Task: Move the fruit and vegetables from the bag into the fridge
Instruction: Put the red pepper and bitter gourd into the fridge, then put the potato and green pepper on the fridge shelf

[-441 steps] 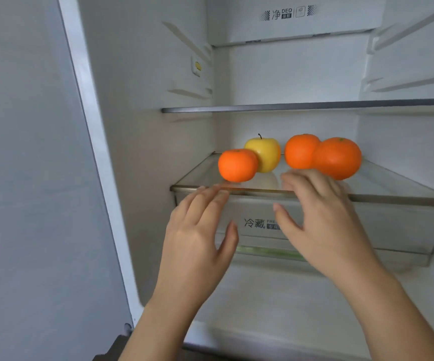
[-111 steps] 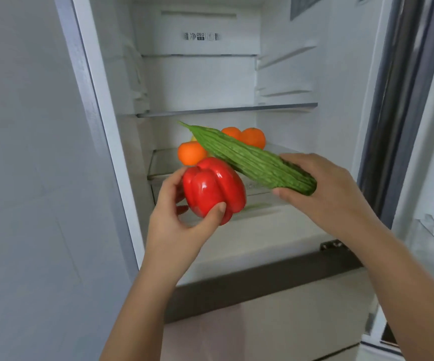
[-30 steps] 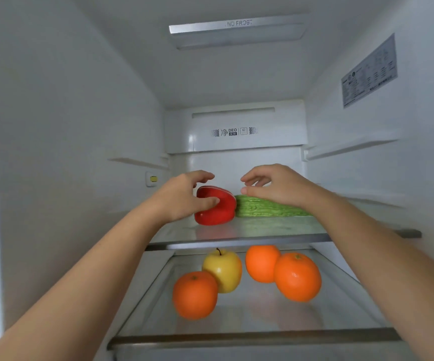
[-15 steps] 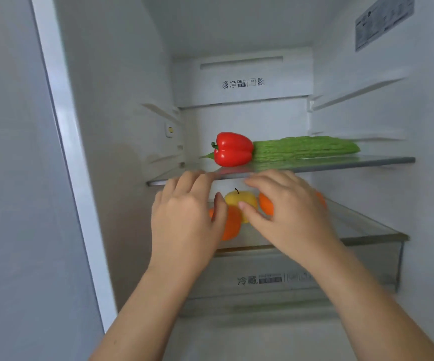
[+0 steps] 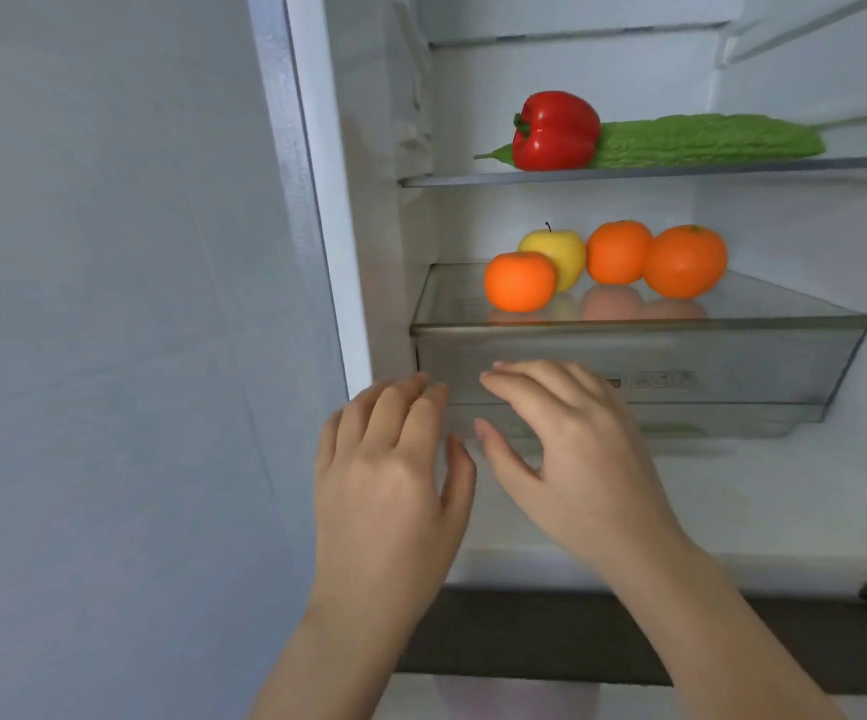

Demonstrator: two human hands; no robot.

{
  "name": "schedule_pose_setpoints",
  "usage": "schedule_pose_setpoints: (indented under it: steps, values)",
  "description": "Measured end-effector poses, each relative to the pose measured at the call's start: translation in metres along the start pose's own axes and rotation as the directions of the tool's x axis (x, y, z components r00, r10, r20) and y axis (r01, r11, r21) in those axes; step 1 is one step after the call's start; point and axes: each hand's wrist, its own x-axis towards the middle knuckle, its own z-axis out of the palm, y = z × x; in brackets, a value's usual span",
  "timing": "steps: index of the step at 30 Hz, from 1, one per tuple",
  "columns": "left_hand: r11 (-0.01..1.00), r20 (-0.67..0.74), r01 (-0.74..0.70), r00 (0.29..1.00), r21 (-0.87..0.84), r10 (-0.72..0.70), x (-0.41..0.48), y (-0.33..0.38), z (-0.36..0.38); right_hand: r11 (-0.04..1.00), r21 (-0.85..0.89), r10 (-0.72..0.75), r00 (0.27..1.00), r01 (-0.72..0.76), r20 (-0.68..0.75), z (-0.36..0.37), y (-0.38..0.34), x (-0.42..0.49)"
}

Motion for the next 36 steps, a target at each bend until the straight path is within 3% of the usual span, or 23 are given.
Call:
schedule_pose_setpoints:
  steps: [7,17,27,36]
  values:
    - [0.954,0.070,0.172,0.979,0.244,-0.194,-0.061,-0.013,-0.041,0.985,0.147,-0.100,0.992,0.088,0.074,0.017,-0.045,-0.041]
    - [0.777,-0.010,0.380,0.901,0.502,-0.434,-0.151,0.023,-0.114,0.871,0.401,-0.345,0.935,0.284,0.085,0.010,-0.092,-0.095]
    - [0.472,-0.202,0.556,0.767,0.684,-0.610,-0.228,0.063,-0.217,0.628,0.664,-0.542,0.840,0.406,-0.001,-0.009,-0.192,-0.146]
    - [0.193,-0.432,0.658,0.658,0.728,-0.616,-0.297,0.117,-0.332,0.370,0.809,-0.666,0.737,0.457,-0.112,-0.073,-0.306,-0.193]
